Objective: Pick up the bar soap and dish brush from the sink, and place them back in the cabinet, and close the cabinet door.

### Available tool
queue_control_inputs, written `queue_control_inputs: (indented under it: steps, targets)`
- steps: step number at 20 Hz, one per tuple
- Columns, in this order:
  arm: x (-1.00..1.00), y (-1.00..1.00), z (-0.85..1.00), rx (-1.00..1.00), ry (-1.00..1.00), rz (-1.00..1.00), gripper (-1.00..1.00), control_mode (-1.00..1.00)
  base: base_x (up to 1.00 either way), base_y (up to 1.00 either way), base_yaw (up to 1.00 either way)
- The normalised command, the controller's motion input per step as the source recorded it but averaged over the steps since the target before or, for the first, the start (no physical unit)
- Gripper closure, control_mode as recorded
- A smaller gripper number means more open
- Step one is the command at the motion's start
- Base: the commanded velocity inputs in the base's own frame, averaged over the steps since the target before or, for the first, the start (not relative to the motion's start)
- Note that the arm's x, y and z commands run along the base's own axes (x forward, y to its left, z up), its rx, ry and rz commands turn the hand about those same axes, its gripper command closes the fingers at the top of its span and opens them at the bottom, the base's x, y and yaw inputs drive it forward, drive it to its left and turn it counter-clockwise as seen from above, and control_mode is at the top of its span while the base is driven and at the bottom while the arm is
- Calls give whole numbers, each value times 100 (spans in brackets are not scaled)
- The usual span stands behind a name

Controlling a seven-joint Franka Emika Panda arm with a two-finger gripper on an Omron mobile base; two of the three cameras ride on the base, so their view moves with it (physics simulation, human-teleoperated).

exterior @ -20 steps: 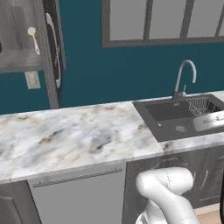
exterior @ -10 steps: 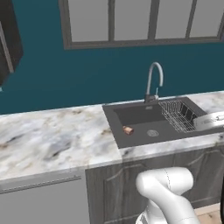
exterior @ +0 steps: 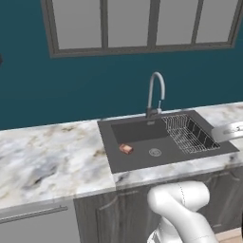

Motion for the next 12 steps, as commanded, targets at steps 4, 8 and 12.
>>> queue_control_inputs:
  steps: [4,8,12]
  targets:
    - [0,0,0,0,0,0,-100,100,37,1,-5]
    - [0,0,0,0,0,0,-100,100,30,3,-4]
    - [0,0,0,0,0,0,-100,100,33,0,-1]
